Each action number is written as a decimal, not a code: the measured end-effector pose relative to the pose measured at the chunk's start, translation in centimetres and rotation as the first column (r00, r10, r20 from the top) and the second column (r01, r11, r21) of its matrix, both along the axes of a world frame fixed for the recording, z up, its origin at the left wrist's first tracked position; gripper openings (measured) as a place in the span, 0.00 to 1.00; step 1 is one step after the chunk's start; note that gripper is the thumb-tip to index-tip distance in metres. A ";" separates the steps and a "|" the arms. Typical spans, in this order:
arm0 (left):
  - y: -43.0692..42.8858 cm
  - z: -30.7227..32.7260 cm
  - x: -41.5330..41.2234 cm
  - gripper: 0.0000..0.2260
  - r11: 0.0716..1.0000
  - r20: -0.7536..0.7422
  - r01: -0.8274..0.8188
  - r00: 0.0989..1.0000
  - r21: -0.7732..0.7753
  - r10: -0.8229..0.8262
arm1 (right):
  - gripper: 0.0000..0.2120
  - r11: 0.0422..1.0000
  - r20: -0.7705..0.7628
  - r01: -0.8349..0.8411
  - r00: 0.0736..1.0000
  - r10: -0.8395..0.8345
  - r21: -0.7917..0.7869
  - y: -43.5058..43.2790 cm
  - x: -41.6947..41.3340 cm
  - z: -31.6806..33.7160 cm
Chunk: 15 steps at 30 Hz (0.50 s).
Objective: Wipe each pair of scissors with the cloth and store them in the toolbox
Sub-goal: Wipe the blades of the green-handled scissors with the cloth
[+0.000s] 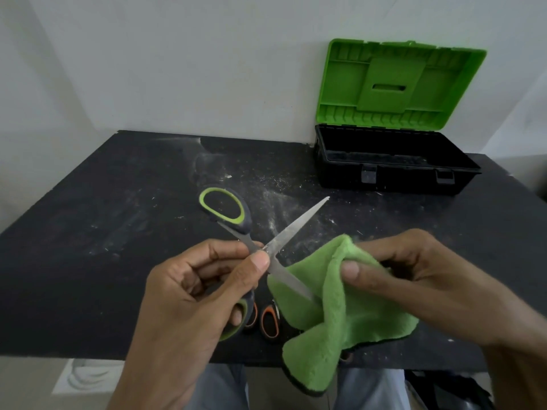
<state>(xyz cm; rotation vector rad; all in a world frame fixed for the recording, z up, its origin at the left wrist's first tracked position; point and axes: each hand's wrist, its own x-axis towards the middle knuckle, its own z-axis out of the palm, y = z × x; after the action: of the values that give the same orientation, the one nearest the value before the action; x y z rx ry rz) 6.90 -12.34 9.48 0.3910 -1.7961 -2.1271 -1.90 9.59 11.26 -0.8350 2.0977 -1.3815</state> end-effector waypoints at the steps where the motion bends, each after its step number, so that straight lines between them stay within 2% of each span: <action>1: 0.2 0.0 0.0 0.09 1.000 -0.008 0.006 1.000 0.001 -0.006 | 0.16 1.000 -0.004 -0.003 1.000 0.003 0.011 -0.5 0.2 -0.2; 9: 0.1 0.0 0.2 0.09 0.995 -0.012 -0.088 0.996 0.040 0.089 | 0.13 0.999 -0.031 0.002 1.000 -0.001 0.038 -1.7 0.9 -0.5; 15: 0.1 0.1 0.3 0.06 0.990 0.005 -0.109 0.994 0.087 0.109 | 0.19 0.992 -0.064 0.037 0.998 -0.029 0.119 -1.0 1.1 0.1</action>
<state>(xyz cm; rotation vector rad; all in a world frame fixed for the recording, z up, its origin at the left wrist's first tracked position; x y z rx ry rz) 7.19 -12.21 9.54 0.4997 -1.6463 -2.1345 -0.79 8.63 11.38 -0.8073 2.2272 -1.2463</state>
